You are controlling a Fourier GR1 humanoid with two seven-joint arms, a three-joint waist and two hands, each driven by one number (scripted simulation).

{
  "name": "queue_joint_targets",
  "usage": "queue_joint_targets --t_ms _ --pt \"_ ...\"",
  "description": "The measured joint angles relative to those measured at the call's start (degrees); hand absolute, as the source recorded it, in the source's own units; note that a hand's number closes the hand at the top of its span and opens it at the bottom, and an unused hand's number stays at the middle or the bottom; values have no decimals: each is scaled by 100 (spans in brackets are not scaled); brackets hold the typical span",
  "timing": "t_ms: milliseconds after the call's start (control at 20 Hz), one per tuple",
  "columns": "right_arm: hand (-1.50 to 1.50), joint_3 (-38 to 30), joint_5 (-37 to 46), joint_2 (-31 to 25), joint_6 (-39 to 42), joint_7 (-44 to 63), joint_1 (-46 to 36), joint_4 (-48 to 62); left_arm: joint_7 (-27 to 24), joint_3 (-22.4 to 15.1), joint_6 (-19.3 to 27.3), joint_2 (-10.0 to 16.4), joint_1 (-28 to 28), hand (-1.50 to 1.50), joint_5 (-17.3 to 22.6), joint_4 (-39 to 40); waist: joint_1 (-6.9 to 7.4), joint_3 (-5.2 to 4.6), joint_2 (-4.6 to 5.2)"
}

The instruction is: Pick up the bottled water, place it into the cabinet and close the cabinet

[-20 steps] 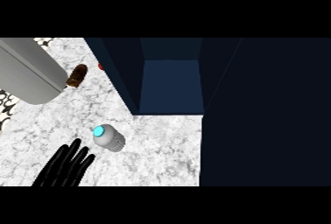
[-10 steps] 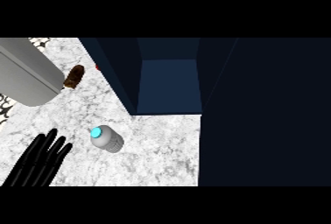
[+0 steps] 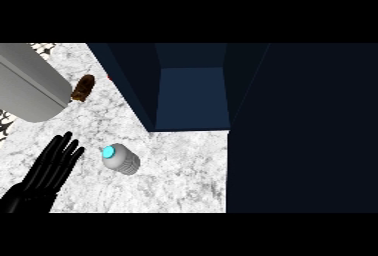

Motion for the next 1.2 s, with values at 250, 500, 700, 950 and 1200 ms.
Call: queue_joint_targets --t_ms 250,500,700,950,1200 --pt "-150 1 -101 14 95 -84 169 2 -460 57 -155 -22 -339 -150 -254 788 -12 -1 2" --pt "-150 -117 -215 -83 182 -147 178 35 -840 105 -115 -124 -763 -150 -550 1632 -10 -1 10" --pt "-150 -179 -295 -95 234 -229 234 61 -1240 214 -47 -170 -1116 -150 -820 2487 -22 -1 14" --pt "-150 -234 -406 -125 432 -408 513 64 -1645 348 -82 -165 -1439 -150 -970 3421 -42 -3 12" --pt "-150 -335 -516 -170 531 -526 618 98 -1999 355 -107 -225 -1689 -150 -1147 4263 -18 -2 14"
